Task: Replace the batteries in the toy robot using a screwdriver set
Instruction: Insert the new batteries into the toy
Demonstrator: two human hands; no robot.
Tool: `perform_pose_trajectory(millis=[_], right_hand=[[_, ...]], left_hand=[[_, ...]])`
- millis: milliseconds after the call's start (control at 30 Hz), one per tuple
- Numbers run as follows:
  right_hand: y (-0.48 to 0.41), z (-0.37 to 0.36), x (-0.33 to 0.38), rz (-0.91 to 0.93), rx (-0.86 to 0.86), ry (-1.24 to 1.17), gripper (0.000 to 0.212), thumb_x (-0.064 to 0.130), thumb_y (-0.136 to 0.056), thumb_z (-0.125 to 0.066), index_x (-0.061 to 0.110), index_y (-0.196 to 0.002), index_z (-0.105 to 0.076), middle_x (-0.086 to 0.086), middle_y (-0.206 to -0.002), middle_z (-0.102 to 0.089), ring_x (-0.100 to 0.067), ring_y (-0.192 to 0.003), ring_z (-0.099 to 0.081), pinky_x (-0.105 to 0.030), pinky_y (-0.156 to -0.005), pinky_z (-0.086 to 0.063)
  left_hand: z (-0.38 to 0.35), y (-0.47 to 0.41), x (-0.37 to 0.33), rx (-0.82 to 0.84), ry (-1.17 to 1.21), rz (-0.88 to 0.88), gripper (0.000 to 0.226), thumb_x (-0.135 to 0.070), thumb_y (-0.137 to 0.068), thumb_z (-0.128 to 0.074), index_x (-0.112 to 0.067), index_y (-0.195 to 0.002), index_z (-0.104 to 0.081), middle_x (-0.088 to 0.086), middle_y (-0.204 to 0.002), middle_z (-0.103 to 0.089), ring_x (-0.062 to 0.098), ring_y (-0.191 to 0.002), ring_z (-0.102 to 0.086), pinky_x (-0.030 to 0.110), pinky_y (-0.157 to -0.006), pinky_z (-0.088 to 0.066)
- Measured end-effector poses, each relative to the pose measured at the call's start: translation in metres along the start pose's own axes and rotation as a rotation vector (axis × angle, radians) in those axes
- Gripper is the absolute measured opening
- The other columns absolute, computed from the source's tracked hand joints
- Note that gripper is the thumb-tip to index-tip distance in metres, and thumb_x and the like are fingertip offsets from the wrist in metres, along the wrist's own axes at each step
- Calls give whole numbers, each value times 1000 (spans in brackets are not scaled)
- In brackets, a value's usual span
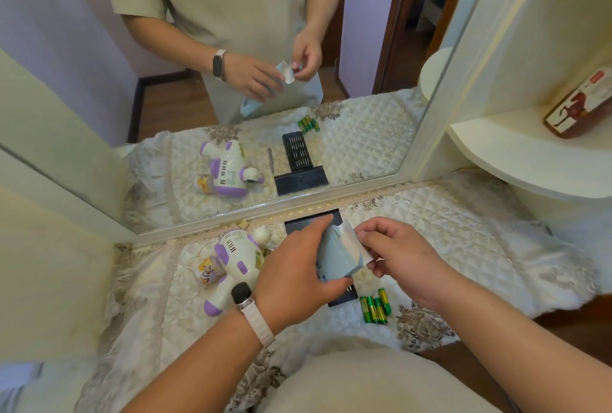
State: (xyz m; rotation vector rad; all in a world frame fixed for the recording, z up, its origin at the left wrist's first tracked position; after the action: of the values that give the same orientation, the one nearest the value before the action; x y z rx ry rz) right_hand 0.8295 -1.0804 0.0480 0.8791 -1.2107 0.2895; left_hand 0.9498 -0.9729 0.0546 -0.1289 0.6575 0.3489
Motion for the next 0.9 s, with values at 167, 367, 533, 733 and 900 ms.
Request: perform_pose_trajectory(millis=[167, 367, 533, 733, 900], right_hand=[[2, 20, 3, 44, 3, -7, 6, 10, -92, -60, 8, -94, -65, 0, -64, -55, -11, -49, -48, -25, -47, -40], [0, 53, 9, 132, -55, 53, 6, 12, -89, -64, 17, -86, -64, 6, -59, -55, -12, -49, -50, -26, -50, -41], [-6, 79, 6, 162, -65, 56, 8, 8, -87, -64, 15, -83, -62, 3, -59, -53, -7, -46, -46, -24, -51, -38], [-14, 101, -4, 170, -46, 86, 12, 15, -89, -62, 15, -77, -62, 6, -64, -56, -5, -54, -47, -25, -54, -39], [-20, 119, -16, 236, 27, 167, 10, 18, -90, -63, 22, -84, -69, -1, -82, -60, -9, -67, -54, -20, -65, -44]], left_hand=[[-8, -10, -25, -16, -82, 7, 92, -57, -74, -72, -35, -151, -26, -13, -135, -54, 9, -118, -50, 33, -90, -51], [-20, -23, -55, -33, -128, 34, 94, -53, -75, -73, -34, -153, -24, -14, -139, -50, 8, -122, -47, 29, -90, -49], [-35, -35, -79, -28, -162, 68, 94, -53, -76, -73, -32, -154, -23, -14, -137, -52, 9, -121, -48, 28, -86, -49], [-56, -48, -96, -11, -184, 116, 94, -50, -77, -72, -28, -154, -23, -12, -139, -52, 11, -122, -48, 31, -88, -50], [-75, -60, -99, -33, -180, 189, 95, -55, -74, -73, -29, -153, -26, -8, -123, -60, 13, -109, -57, 31, -75, -53]])
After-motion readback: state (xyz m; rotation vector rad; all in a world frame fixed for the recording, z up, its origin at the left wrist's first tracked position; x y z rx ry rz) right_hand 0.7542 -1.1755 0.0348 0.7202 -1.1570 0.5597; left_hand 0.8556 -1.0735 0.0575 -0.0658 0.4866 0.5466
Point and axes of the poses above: each hand's wrist, its own y-axis away from the middle knuckle, its own z-axis out of the back of the hand, x = y × z, the point moved 6 cm from there along -y, towards the middle knuckle
